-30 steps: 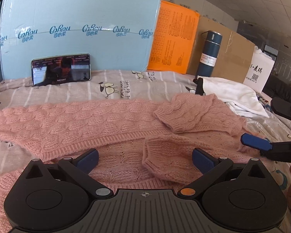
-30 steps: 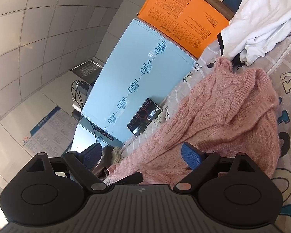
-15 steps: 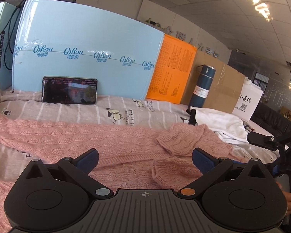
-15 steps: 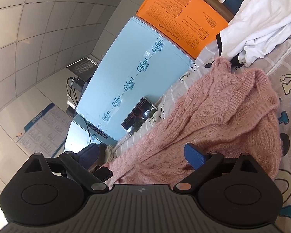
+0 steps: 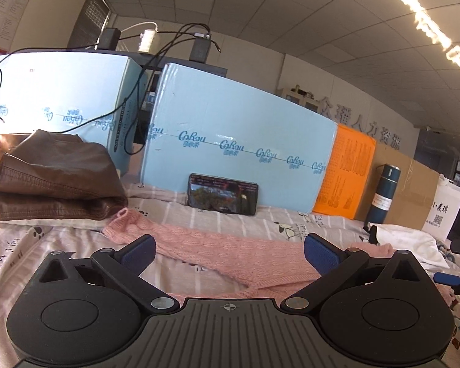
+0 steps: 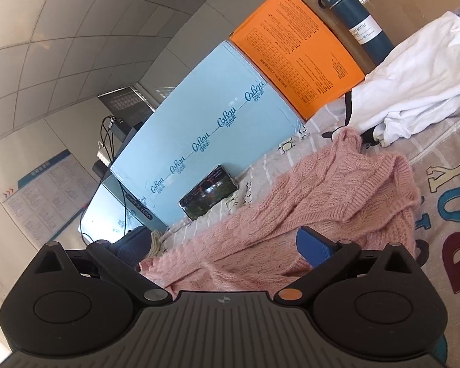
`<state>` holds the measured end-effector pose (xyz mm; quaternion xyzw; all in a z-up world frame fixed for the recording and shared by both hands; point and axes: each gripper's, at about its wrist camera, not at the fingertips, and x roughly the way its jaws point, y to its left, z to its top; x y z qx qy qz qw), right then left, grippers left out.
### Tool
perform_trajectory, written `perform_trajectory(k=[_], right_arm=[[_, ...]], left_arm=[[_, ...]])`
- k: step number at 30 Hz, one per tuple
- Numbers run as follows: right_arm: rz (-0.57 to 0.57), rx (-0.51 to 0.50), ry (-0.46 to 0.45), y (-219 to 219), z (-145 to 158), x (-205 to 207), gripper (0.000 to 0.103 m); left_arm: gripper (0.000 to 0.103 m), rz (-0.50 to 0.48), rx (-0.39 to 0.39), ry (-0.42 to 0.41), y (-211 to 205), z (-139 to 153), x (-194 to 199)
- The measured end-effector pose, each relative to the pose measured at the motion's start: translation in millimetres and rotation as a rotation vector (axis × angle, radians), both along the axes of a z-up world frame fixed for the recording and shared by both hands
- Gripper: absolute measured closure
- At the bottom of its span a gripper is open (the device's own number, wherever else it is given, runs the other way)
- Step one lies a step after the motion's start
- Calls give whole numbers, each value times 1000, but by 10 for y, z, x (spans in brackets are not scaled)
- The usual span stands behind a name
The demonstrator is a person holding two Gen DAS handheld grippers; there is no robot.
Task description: Fold clothes
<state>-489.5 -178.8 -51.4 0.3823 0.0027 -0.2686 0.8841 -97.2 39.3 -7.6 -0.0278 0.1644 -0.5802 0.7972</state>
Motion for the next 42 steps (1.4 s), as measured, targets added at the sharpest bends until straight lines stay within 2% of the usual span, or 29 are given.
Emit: perform_trajectory(k=[8, 14, 18, 19, 21, 22, 24, 26, 29, 34, 35, 36, 40, 42], right_arm=[[-10, -103, 164, 109, 171, 111, 1], [81, -152, 303, 189, 182, 604, 7], [167, -117, 342, 180, 123, 936, 28], [172, -121, 373, 180, 94, 1017, 31], [183, -130, 434, 179, 37, 1178, 47], [182, -122, 464, 170, 1, 1228, 51], [176, -101, 495, 142, -70, 1282, 75], [145, -101, 500, 121, -115, 1274, 88], [96, -87, 468, 75, -112, 1220, 93], [77, -113, 484, 84, -113, 1230, 92], [69, -120, 489, 92, -112, 1228, 87], [50, -133, 498, 114, -98, 1218, 75], [-32, -233, 509, 230, 24, 1110, 52], [-62, -289, 516, 289, 83, 1026, 21]], left_arm=[[0, 69, -46, -21, 176, 1, 62], [0, 103, -44, -6, 255, -24, 101], [0, 111, -44, 18, 326, -51, 142], [0, 114, -44, 24, 344, -58, 152], [0, 120, -41, 37, 364, -81, 173], [0, 123, -38, 44, 374, -94, 185], [0, 128, -31, 57, 382, -121, 209], [0, 129, -28, 69, 373, -141, 229], [0, 129, -24, 81, 355, -167, 249], [0, 123, -14, 75, 335, -187, 242], [0, 123, -11, 71, 336, -189, 240], [0, 126, -10, 66, 338, -187, 240], [0, 142, 3, 33, 344, -183, 228], [0, 145, 25, -5, 343, -180, 215]])
